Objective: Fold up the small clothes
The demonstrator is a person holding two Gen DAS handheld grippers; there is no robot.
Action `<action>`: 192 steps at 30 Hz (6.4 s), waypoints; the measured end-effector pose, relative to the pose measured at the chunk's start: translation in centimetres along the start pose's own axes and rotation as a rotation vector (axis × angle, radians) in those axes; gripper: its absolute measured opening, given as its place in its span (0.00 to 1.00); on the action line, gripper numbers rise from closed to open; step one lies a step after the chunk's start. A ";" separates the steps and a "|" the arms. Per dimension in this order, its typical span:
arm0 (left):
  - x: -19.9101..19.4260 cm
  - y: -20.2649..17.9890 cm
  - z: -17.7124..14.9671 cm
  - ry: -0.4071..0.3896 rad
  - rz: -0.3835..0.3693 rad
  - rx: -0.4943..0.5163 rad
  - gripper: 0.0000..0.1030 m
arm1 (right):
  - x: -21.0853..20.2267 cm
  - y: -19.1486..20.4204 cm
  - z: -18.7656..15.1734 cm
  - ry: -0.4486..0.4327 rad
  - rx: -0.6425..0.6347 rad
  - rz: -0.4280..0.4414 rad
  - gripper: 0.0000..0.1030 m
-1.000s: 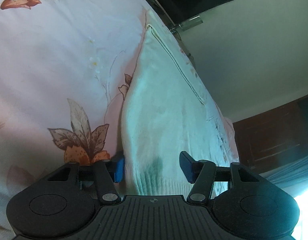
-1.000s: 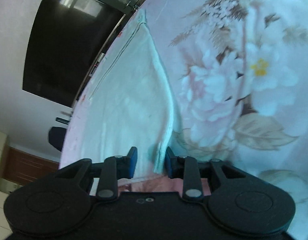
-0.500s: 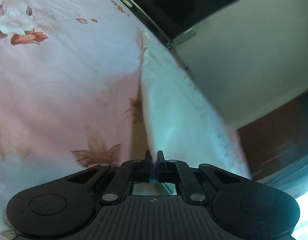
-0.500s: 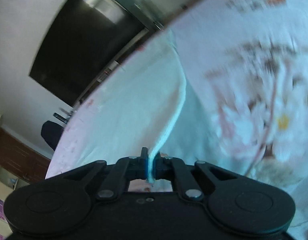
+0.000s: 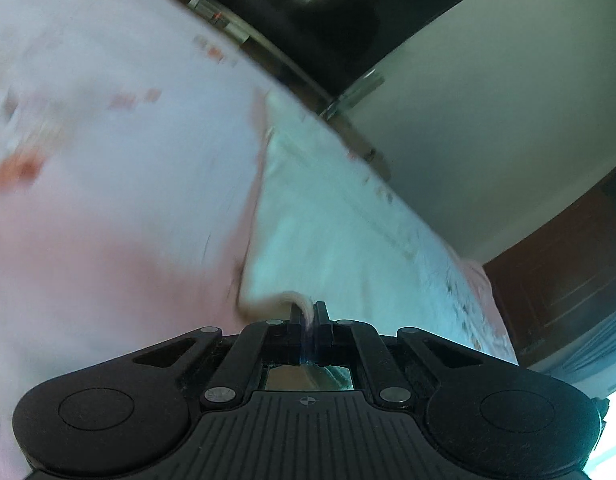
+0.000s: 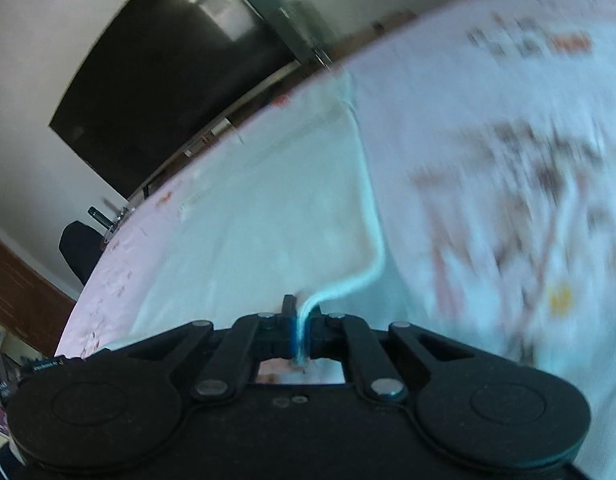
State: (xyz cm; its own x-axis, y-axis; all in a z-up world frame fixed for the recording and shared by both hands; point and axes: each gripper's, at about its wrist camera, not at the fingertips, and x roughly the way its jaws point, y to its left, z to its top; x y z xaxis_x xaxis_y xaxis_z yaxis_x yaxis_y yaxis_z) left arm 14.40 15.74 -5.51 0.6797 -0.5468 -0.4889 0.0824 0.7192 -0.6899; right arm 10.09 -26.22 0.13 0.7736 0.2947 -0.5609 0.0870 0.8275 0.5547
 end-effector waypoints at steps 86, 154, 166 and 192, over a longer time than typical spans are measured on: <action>33.0 -5.4 23.4 -0.154 0.395 0.568 0.30 | 30.5 -5.0 24.8 -0.108 -0.425 -0.174 0.21; 24.1 -11.8 6.2 -0.026 0.253 0.666 0.51 | 24.1 4.6 12.0 0.083 -0.670 0.009 0.30; 23.3 -11.5 2.9 -0.022 0.329 0.659 0.58 | 24.4 6.7 6.4 0.094 -0.648 -0.071 0.30; 19.9 -7.2 4.6 -0.036 0.445 0.548 0.60 | 20.8 -2.1 10.3 0.061 -0.393 -0.263 0.28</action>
State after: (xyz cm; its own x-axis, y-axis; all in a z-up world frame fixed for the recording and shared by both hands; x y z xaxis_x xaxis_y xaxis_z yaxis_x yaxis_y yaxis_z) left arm 30.70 1.62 -7.86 0.7569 -0.1425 -0.6377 0.1393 0.9887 -0.0556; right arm 32.50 -26.75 -6.40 0.7177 0.0693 -0.6929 0.0216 0.9923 0.1217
